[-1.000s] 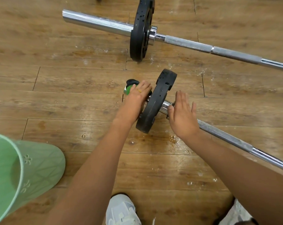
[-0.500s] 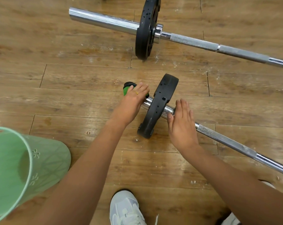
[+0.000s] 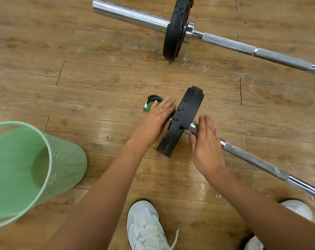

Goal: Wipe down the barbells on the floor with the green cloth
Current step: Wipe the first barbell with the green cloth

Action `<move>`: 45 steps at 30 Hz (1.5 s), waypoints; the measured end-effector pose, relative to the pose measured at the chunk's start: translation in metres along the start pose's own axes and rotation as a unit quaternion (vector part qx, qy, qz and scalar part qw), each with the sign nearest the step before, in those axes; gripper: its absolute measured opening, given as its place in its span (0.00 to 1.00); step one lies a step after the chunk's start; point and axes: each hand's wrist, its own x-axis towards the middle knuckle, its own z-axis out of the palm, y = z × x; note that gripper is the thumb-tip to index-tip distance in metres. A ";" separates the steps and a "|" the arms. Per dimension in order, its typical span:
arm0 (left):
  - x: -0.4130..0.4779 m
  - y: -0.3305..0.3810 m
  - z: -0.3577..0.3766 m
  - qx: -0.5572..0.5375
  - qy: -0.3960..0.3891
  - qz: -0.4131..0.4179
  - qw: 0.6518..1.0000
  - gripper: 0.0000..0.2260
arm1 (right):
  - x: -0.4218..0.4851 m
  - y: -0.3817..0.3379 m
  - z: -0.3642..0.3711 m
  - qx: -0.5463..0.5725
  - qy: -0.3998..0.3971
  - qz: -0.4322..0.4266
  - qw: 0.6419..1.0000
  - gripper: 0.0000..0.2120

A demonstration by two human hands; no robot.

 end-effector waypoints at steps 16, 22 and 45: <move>-0.040 0.006 -0.002 -0.027 0.010 -0.030 0.999 0.33 | -0.037 -0.008 0.005 -0.042 -0.037 -0.032 0.998 0.38; -0.045 0.012 -0.004 -0.009 -0.013 -0.035 0.999 0.38 | -0.053 -0.014 0.011 -0.065 -0.044 -0.031 0.996 0.39; -0.083 0.011 -0.001 -0.018 0.023 -0.038 0.999 0.36 | -0.050 -0.020 0.002 0.061 -0.063 -0.001 0.996 0.29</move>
